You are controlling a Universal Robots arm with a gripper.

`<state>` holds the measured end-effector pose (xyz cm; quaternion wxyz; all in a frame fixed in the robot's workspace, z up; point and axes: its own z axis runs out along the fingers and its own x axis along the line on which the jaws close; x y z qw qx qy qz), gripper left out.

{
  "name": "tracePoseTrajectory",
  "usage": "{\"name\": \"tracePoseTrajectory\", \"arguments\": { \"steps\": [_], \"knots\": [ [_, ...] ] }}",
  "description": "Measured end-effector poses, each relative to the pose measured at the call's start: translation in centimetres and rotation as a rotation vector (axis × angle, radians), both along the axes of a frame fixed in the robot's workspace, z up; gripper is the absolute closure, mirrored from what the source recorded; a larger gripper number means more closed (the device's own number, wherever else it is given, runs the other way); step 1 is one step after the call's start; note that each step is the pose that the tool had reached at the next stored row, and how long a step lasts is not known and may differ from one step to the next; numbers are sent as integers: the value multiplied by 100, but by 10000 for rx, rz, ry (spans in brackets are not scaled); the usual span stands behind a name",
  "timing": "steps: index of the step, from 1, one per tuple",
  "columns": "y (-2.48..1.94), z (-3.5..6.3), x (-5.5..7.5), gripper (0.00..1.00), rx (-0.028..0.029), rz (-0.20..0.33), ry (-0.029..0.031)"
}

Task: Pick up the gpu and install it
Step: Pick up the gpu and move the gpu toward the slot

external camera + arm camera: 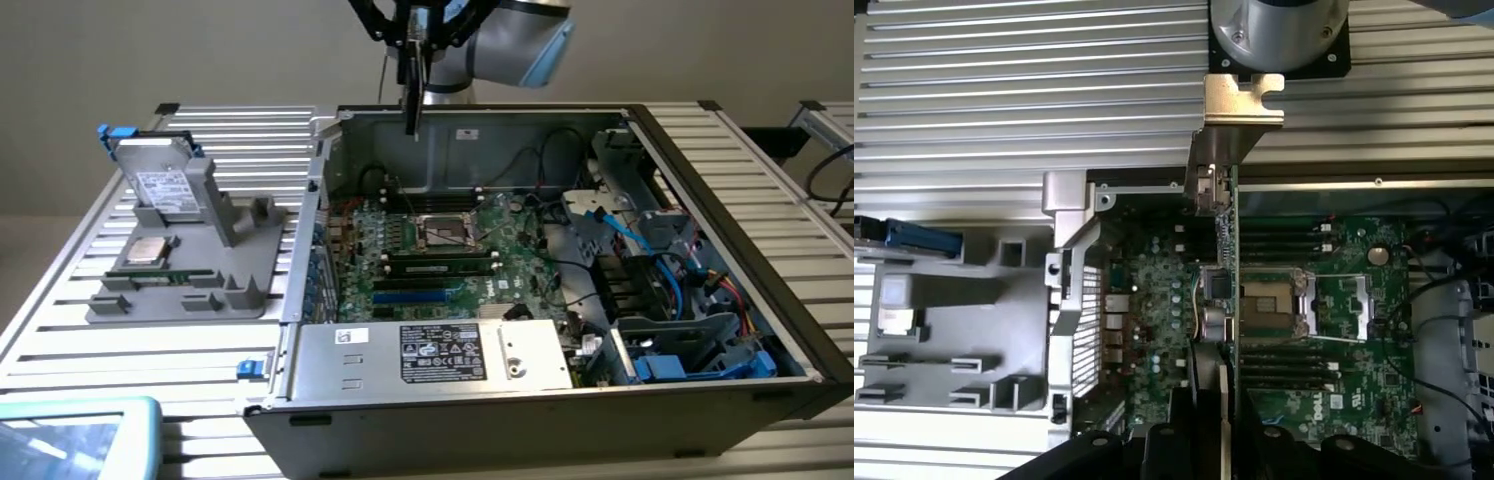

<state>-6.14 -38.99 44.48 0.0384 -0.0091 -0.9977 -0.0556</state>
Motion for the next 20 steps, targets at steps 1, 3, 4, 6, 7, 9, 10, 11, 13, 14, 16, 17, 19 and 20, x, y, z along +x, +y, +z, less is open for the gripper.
{"name": "tracePoseTrajectory", "arguments": {
  "steps": [1, 3, 4, 6, 7, 9, 10, 11, 13, 14, 16, 17, 19, 20],
  "knots": [
    [-1, 0, 45, 73, 0, 1, 1],
    [-3, 0, 139, 73, 3, 6, 0],
    [-3, -1, 184, 73, 6, 14, 0],
    [-3, 0, 271, 73, 10, 34, 1],
    [-3, -1, 309, 73, 12, 53, 0],
    [-3, -1, 368, 73, 13, 94, 0],
    [-3, -3, 384, 73, 14, 125, -4],
    [-3, -4, 392, 73, 14, 166, -16],
    [-3, -7, 411, 73, 14, 249, -40],
    [-3, -9, 422, 73, 14, 282, -48],
    [-3, -14, 450, 73, 12, 342, -58],
    [-3, -17, 465, 73, 13, 366, -61],
    [-3, -24, 500, 73, 13, 410, -66],
    [-3, -28, 523, 73, 13, 425, -67]
  ]
}}
